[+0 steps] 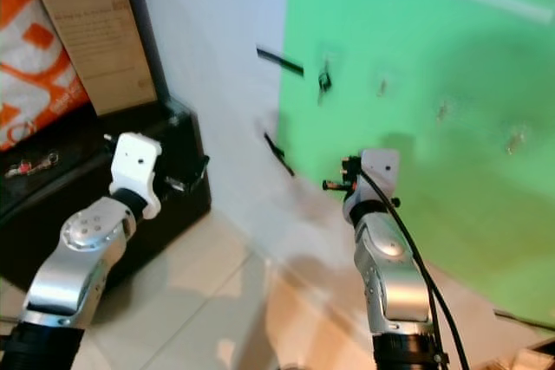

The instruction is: Hang keys on a hook

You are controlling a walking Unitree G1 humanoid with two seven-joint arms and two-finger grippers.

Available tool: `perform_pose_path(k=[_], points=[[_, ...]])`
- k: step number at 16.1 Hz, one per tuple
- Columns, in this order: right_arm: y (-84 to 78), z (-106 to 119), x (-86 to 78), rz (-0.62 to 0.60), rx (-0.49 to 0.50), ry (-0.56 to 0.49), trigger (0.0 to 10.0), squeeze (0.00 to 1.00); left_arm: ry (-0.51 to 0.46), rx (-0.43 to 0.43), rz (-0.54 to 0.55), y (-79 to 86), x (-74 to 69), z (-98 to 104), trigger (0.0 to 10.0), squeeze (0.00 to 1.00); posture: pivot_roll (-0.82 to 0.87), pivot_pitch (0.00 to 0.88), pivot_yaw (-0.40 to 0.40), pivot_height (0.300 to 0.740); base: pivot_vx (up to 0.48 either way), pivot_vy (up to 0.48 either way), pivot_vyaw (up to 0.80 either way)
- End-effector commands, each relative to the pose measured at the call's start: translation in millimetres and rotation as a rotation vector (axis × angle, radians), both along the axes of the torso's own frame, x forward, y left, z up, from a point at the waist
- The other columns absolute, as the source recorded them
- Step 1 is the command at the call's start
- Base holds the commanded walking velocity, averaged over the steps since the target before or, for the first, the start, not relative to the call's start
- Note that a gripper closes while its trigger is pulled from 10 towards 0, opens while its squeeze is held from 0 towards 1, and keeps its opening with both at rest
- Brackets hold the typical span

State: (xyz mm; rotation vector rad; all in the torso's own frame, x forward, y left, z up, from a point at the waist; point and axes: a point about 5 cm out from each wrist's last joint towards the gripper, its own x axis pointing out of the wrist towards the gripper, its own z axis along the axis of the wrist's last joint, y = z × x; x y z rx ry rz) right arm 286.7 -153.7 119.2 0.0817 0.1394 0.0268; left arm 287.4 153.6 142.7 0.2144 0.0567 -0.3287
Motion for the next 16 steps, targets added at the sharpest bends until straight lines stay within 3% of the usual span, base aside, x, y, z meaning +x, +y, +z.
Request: perform_pose_path(k=[1,8,16], points=[[5.2,-0.1,-0.4,0.013,0.005,-0.002,10.0,0.00,0.013,0.003,0.002,4.1,-0.8,-0.7,10.0,0.00,-0.03,0.000,0.008,0.740,0.285,0.000,-0.80],[19.1,0.0,-3.3,0.108,-0.010,-0.011,10.0,0.00,0.026,0.052,-0.059,10.5,1.3,0.8,10.0,0.00,-0.03,0.000,0.046,0.740,0.280,0.000,-0.78],[30.3,15.5,-0.8,0.301,-0.019,-0.085,10.0,0.00,0.047,0.012,-0.273,2.7,-10.6,5.9,10.0,0.00,-0.03,0.000,0.026,0.740,0.000,0.000,0.00]])
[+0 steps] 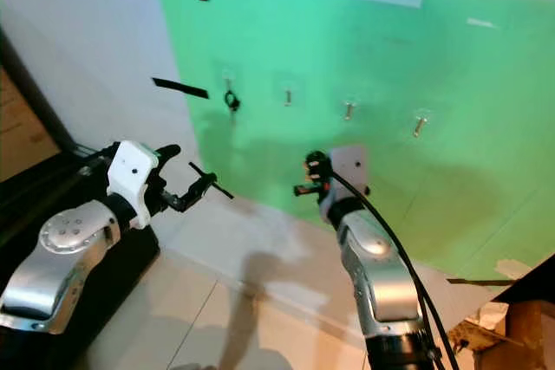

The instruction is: Hang keys on a hook

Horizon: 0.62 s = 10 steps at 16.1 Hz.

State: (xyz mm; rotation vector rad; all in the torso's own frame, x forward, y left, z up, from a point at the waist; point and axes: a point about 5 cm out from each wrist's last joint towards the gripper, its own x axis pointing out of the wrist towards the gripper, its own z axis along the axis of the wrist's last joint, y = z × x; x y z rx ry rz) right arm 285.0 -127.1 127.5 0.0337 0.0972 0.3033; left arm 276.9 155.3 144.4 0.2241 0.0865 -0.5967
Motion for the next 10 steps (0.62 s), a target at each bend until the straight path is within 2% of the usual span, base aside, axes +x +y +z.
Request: perform_pose_path(k=[1,2,4,10], points=[[4.6,7.6,3.1,0.041,-0.005,-0.029,10.0,0.00,-0.007,-0.007,-0.029,0.5,-0.8,5.1,10.0,0.00,-0.03,0.000,0.024,0.740,0.000,0.000,0.00],[5.0,7.6,4.2,0.048,-0.016,-0.028,10.0,0.00,-0.007,-0.010,-0.041,0.2,-1.3,5.7,10.0,0.00,-0.03,0.000,0.024,0.740,0.000,0.000,0.00],[9.6,19.3,15.0,0.082,0.027,-0.049,10.0,0.00,0.016,-0.022,-0.143,-3.0,-8.9,8.9,10.0,0.00,-0.03,0.000,0.019,0.740,0.000,0.000,0.00],[10.0,44.8,27.8,0.075,0.162,-0.102,10.0,0.00,0.038,-0.069,-0.247,-8.0,-18.3,13.0,10.0,0.00,-0.03,0.000,0.014,0.740,0.000,0.000,0.00]])
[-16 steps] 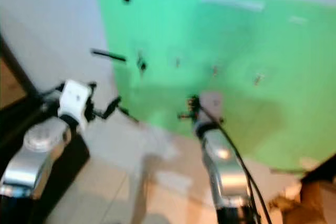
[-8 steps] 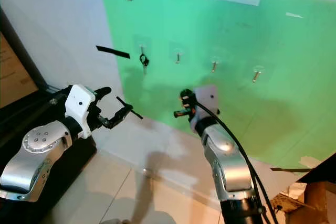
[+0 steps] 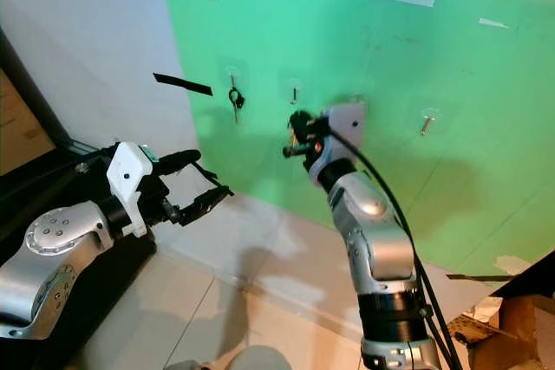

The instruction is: Hang keys on a hook

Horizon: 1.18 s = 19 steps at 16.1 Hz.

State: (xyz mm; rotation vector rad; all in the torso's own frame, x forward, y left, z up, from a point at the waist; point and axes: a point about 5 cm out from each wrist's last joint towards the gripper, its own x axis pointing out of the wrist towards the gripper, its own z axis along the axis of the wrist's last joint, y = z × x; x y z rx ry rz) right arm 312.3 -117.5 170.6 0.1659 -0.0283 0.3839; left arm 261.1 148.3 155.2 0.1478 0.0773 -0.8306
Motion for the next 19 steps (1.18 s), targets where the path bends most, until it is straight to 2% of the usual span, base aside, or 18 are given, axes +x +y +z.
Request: perform_pose_path(k=[1,6,12,19], points=[[-0.6,4.2,1.3,-0.003,0.020,-0.006,10.0,0.00,-0.001,0.008,-0.022,-1.0,-3.2,1.7,10.0,0.00,-0.03,0.000,0.013,0.740,0.000,0.000,0.00],[-1.9,16.5,1.3,0.018,0.088,-0.044,10.0,0.00,0.015,0.006,-0.033,-2.3,-5.6,-0.9,10.0,0.00,-0.03,0.000,0.011,0.740,0.000,0.000,0.00],[4.4,21.8,-1.2,0.070,0.115,-0.068,10.0,0.00,0.020,0.013,-0.042,-2.3,-6.7,-1.4,10.0,0.00,-0.03,0.000,0.013,0.740,0.000,0.000,0.00],[5.9,26.0,-0.8,0.071,0.130,-0.082,10.0,0.00,0.029,0.014,-0.059,-3.9,-6.4,-1.6,10.0,0.00,-0.03,0.000,0.015,0.740,0.000,0.000,0.00]])
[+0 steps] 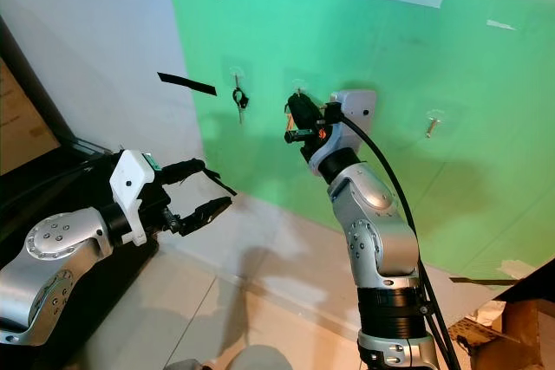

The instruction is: Hang keys on a hook

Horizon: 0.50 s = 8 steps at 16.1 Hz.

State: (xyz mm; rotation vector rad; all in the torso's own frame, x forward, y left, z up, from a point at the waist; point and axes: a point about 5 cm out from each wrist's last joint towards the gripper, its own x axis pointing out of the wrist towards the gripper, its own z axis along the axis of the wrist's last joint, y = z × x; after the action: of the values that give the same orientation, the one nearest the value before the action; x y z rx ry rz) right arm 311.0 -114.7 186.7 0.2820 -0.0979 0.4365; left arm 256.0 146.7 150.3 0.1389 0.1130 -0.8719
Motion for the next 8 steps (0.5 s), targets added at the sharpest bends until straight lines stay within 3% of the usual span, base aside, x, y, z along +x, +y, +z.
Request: perform_pose_path(k=[1,8], points=[[4.8,8.7,1.1,0.021,-0.004,-0.027,10.0,0.00,-0.008,0.008,-0.021,-2.5,-1.0,3.4,10.0,0.00,-0.03,0.000,0.015,0.740,0.000,0.000,0.00],[-9.1,4.9,12.1,-0.149,-0.033,-0.001,10.0,0.00,-0.006,0.011,-0.023,-3.2,-0.1,3.2,10.0,0.00,-0.03,0.000,0.014,0.740,0.000,0.000,0.00]])
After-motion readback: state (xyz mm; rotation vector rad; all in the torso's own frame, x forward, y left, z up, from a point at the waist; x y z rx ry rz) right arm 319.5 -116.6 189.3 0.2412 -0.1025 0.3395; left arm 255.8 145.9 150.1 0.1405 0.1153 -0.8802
